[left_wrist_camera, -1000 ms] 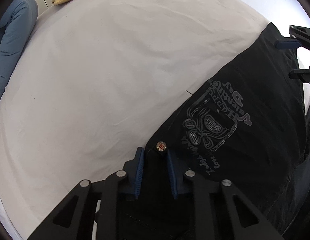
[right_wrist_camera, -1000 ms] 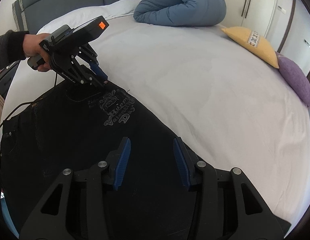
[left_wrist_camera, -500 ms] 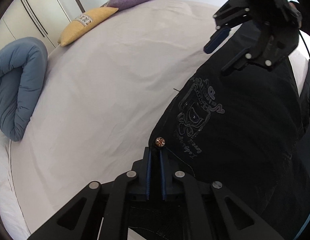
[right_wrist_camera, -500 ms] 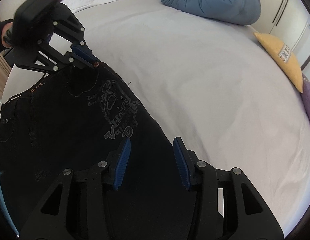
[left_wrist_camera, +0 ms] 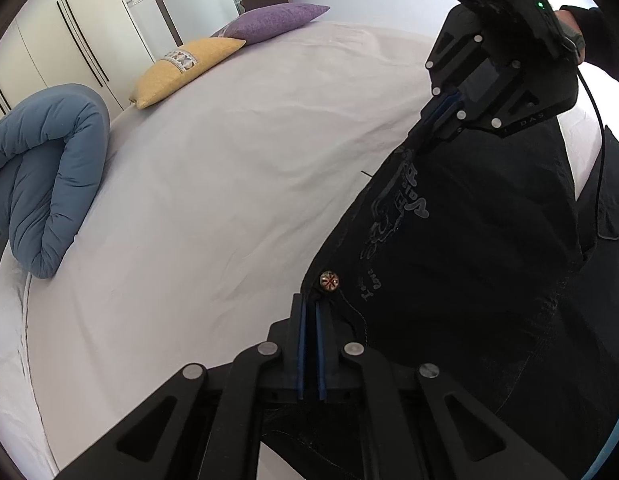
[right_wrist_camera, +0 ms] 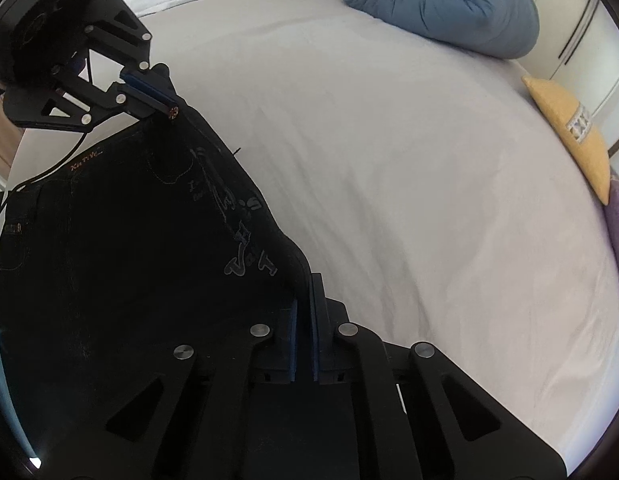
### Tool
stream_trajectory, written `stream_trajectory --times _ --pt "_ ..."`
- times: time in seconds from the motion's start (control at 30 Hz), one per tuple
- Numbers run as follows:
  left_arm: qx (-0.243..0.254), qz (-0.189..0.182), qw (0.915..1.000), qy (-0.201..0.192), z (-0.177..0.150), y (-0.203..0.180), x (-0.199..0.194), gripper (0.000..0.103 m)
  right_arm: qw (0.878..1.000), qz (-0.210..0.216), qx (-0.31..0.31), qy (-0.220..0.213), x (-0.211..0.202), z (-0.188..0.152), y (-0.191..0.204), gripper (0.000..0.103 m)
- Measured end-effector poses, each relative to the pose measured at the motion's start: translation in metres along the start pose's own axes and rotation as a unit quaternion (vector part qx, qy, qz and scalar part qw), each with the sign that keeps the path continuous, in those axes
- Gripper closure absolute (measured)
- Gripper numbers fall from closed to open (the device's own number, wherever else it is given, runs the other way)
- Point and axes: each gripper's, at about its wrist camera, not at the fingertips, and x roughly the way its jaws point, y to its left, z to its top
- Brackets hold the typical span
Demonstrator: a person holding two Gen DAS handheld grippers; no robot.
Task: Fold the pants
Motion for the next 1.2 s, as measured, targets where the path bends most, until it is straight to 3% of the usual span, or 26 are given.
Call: stream_trajectory --times 0.1,0.17,0.23,0.27,0.33,0.47,0.6,0.7,0.77,0.93,1.1,1.2 --pt "0.004 -0.003 1.0000 -0.007 -0.004 -0.001 -0.012 0.099 0.994 -0.061 -0.093 0.004 -0.015 0.001 0.041 0.100" --pt "0.011 -0.004 0.9999 -0.008 -0.011 -0.007 -0.021 0.100 0.979 -0.099 -0.176 0.017 -0.021 -0.007 0.072 0.100" --pt "0.033 0.002 0.9994 -0.009 -0.019 -0.022 -0.030 0.100 0.932 -0.164 -0.322 0.038 -0.017 -0.027 0.122 0.100" --pt "0.048 0.003 0.9988 -0.010 -0.023 -0.032 -0.034 0.100 0.888 -0.202 -0.411 0.050 -0.011 -0.046 0.148 0.100" --pt "0.082 0.014 0.9965 -0.007 -0.033 -0.051 -0.041 0.100 0.831 -0.224 -0.505 0.060 -0.007 -0.071 0.181 0.100" --pt "0.145 0.010 0.9894 0.005 -0.056 -0.093 -0.049 0.100 0.761 -0.222 -0.605 0.072 -0.007 -0.116 0.230 0.100" --pt "0.196 0.013 0.9805 0.011 -0.079 -0.138 -0.062 0.100 0.744 -0.219 -0.626 0.081 -0.010 -0.133 0.251 0.100" --pt "0.204 0.013 0.9787 0.015 -0.089 -0.153 -0.070 0.100 0.745 -0.217 -0.626 0.079 -0.021 -0.140 0.260 0.100" --pt "0.210 0.016 0.9774 0.016 -0.094 -0.160 -0.073 0.100 0.738 -0.218 -0.634 0.077 -0.024 -0.146 0.269 0.100" --pt "0.220 0.011 0.9753 0.015 -0.098 -0.168 -0.085 0.100 0.712 -0.215 -0.663 0.085 -0.035 -0.158 0.292 0.101" --pt "0.271 -0.003 0.9621 0.025 -0.116 -0.193 -0.090 0.100 0.677 -0.189 -0.705 0.094 -0.045 -0.181 0.330 0.101" --pt "0.295 -0.015 0.9548 0.034 -0.126 -0.204 -0.091 0.100 0.673 -0.161 -0.715 0.100 -0.048 -0.192 0.351 0.101"
